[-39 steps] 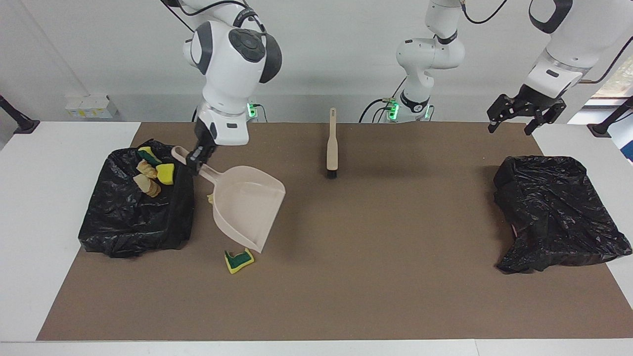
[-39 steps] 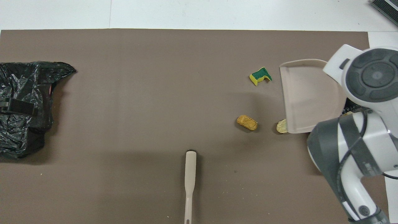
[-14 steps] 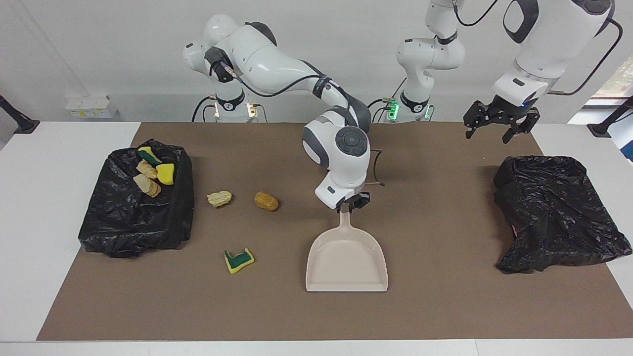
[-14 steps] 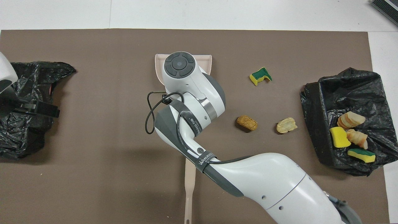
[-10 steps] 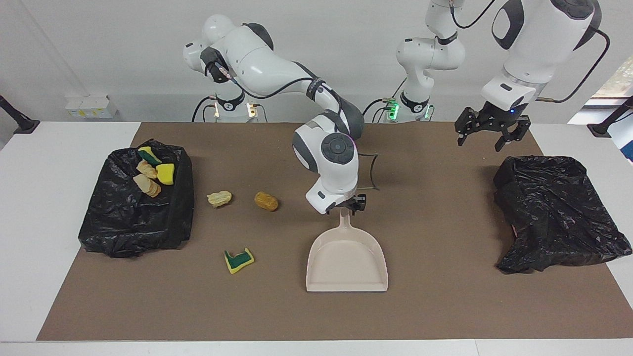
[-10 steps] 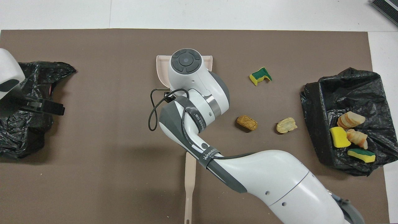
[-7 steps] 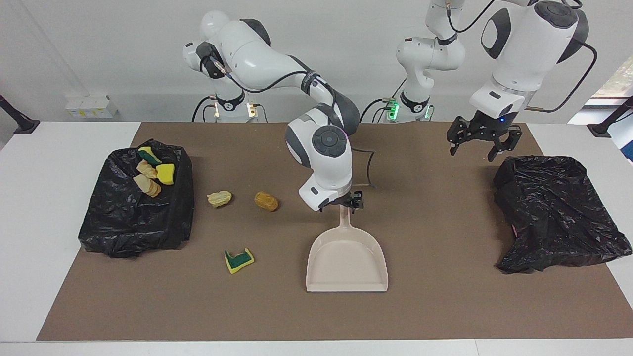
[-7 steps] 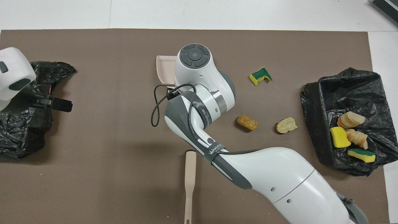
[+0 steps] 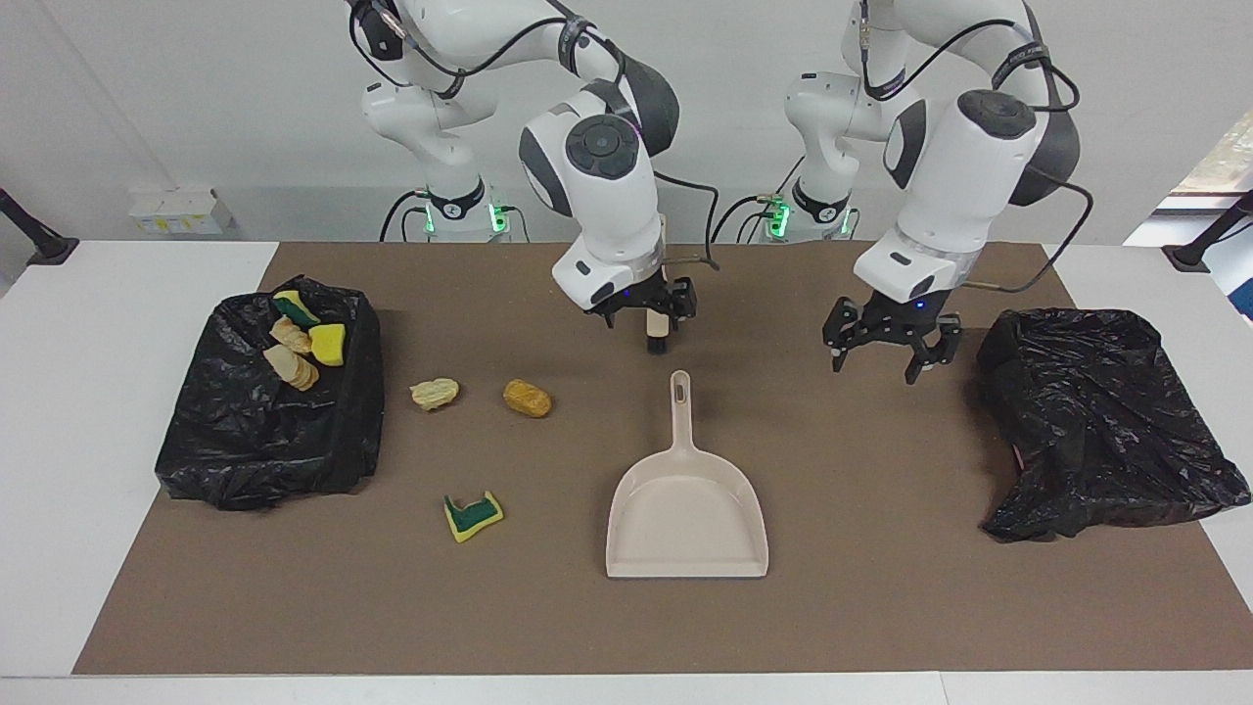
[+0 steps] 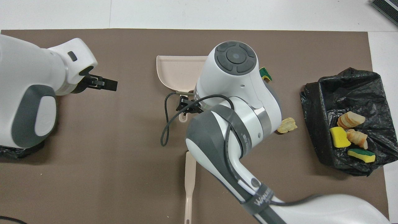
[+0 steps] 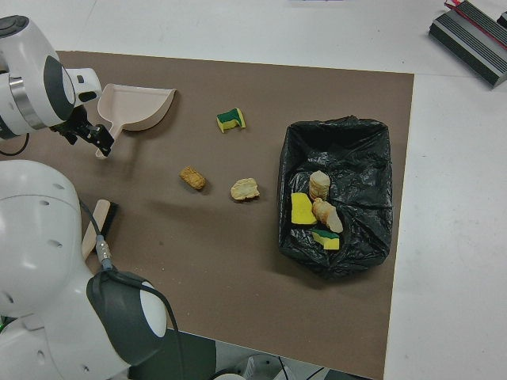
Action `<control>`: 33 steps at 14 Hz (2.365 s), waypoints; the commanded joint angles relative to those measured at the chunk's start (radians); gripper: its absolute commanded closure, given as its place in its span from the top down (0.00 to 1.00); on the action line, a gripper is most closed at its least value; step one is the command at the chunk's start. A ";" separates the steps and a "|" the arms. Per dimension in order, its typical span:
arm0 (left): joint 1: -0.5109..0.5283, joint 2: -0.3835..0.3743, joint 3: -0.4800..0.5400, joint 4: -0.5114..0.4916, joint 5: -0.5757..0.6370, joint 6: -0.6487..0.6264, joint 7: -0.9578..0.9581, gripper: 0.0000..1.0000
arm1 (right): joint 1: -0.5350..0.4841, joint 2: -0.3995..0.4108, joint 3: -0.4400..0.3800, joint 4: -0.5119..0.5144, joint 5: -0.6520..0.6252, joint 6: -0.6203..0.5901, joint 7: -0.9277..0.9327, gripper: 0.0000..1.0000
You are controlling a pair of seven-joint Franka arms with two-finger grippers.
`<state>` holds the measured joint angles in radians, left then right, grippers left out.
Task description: Sweep and dump trash in bin
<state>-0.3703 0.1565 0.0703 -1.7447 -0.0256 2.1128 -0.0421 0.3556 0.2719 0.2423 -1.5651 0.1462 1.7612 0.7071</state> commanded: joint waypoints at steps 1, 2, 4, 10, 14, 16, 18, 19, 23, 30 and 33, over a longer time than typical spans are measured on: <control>-0.082 0.111 0.016 0.023 0.000 0.113 -0.115 1.00 | 0.022 -0.163 0.009 -0.257 0.064 0.044 0.044 1.00; -0.097 0.139 0.016 0.030 0.000 0.145 -0.155 1.00 | 0.035 -0.212 0.009 -0.333 0.082 0.061 0.045 1.00; -0.136 0.153 0.016 0.030 -0.002 0.148 -0.167 1.00 | 0.062 -0.305 0.009 -0.488 0.127 0.124 0.043 1.00; -0.255 0.210 0.016 0.031 -0.007 0.213 -0.292 1.00 | 0.193 -0.321 0.011 -0.665 0.174 0.326 0.089 1.00; -0.306 0.236 0.017 0.028 -0.005 0.214 -0.375 1.00 | 0.281 -0.263 0.011 -0.725 0.193 0.405 0.118 0.88; -0.309 0.241 0.016 0.017 -0.004 0.214 -0.377 1.00 | 0.313 -0.261 0.011 -0.751 0.237 0.463 0.129 0.86; -0.323 0.253 0.017 0.004 -0.004 0.214 -0.378 1.00 | 0.316 -0.253 0.011 -0.754 0.254 0.468 0.127 0.84; -0.322 0.253 0.017 0.005 -0.005 0.214 -0.381 0.94 | 0.316 -0.253 0.011 -0.754 0.254 0.466 0.127 0.83; -0.325 0.253 0.017 0.007 -0.004 0.194 -0.436 0.05 | 0.316 -0.249 0.011 -0.745 0.253 0.462 0.112 0.24; -0.302 0.226 0.023 0.016 0.009 0.083 -0.340 0.00 | 0.237 -0.289 0.000 -0.698 0.250 0.431 0.041 0.00; -0.263 0.176 0.031 0.016 0.009 0.033 -0.230 0.00 | 0.146 -0.388 -0.001 -0.716 0.211 0.301 0.041 0.00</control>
<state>-0.6655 0.3811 0.0990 -1.7234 -0.0250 2.1979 -0.3431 0.5679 -0.0304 0.2387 -2.2579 0.3702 2.1347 0.7759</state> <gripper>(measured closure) 0.687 0.740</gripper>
